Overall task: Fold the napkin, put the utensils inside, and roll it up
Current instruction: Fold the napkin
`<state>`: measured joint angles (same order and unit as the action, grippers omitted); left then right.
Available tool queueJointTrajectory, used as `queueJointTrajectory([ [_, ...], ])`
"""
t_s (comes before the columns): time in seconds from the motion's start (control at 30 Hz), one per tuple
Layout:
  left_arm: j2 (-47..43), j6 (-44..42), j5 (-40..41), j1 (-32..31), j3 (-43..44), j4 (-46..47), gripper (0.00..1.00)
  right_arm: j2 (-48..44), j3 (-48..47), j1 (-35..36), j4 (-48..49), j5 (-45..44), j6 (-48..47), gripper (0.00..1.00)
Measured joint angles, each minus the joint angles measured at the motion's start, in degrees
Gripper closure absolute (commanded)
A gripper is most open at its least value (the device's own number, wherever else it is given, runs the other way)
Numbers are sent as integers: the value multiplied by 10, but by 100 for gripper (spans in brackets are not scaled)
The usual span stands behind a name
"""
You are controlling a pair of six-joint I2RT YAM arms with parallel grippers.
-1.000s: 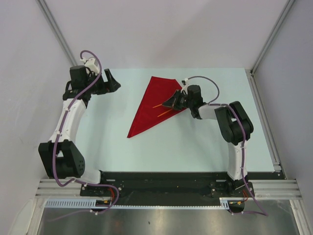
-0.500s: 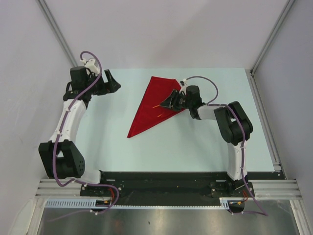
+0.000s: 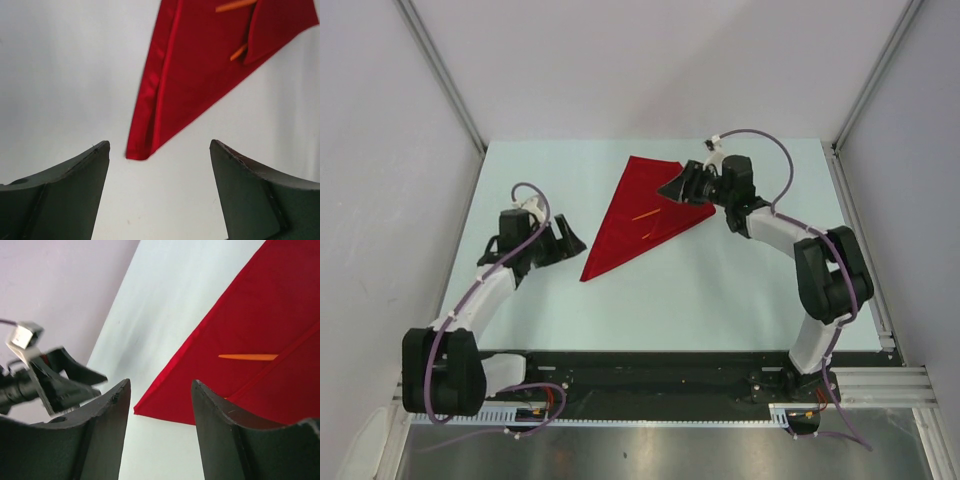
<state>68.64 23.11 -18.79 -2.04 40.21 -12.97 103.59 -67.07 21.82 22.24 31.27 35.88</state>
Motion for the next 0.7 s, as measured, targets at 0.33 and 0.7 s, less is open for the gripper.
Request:
queueJointTrajectory([
  [0.33,-11,34,42,-93,-78,24,17,-30,71,-62,12,10,9,43],
  [0.7,75,32,73,-109,-78,61,25,-46,91,-81,38,27,31,43],
])
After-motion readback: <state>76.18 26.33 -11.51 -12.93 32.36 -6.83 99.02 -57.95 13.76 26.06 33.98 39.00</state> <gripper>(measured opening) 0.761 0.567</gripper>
